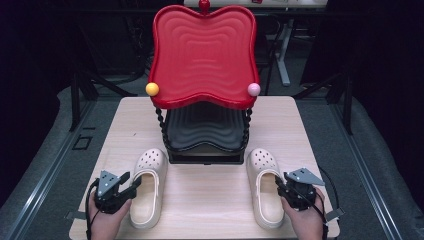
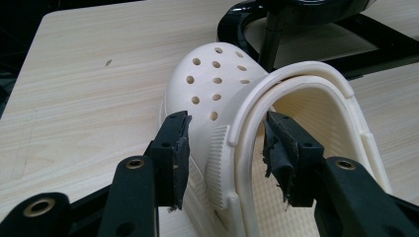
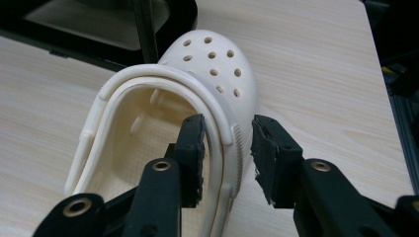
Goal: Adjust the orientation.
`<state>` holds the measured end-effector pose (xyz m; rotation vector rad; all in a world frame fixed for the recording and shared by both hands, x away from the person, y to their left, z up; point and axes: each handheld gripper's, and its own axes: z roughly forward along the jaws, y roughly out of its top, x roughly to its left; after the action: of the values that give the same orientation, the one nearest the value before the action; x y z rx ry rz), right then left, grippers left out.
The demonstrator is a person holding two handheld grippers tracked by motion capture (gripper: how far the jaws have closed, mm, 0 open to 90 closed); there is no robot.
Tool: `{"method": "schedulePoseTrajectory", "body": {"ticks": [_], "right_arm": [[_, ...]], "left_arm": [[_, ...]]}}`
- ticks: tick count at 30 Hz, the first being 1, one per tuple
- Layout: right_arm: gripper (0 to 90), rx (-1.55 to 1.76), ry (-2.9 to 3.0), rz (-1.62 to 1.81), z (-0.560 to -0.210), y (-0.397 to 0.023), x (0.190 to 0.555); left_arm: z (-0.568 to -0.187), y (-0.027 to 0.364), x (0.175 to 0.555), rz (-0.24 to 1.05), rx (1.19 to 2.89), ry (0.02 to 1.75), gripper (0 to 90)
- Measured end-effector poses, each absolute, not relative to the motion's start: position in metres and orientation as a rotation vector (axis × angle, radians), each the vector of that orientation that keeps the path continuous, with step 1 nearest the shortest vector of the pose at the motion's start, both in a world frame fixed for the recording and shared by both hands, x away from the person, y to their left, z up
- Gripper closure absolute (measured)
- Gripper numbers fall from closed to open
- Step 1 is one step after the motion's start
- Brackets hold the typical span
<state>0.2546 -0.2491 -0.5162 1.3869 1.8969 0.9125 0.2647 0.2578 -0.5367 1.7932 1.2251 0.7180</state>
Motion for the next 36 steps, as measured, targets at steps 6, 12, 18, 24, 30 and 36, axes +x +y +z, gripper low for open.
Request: {"method": "schedulePoseTrajectory", "body": {"ticks": [6, 12, 18, 24, 30, 36], "right_arm": [[65.2, 1.346, 1.908, 0.904, -0.523, -0.245, 0.253], [67.3, 1.326, 1.913, 0.857, -0.524, -0.242, 0.258], [71.9, 1.322, 1.899, 0.842, -0.526, -0.24, 0.259], [71.5, 1.32, 1.899, 0.829, -0.526, -0.24, 0.26], [71.7, 1.311, 1.903, 0.812, -0.526, -0.239, 0.261], [73.6, 1.321, 1.904, 0.804, -0.526, -0.239, 0.262]], "left_arm": [[-0.537, 0.251, 0.269, 0.74, 1.834, 1.195, 52.5], [-0.539, 0.245, 0.275, 0.769, 1.877, 1.188, 57.6], [-0.54, 0.245, 0.276, 0.804, 1.904, 1.185, 65.5], [-0.541, 0.245, 0.279, 0.81, 1.903, 1.196, 66.3], [-0.541, 0.246, 0.28, 0.805, 1.907, 1.202, 67.2], [-0.541, 0.246, 0.281, 0.812, 1.909, 1.201, 68.5]]}}
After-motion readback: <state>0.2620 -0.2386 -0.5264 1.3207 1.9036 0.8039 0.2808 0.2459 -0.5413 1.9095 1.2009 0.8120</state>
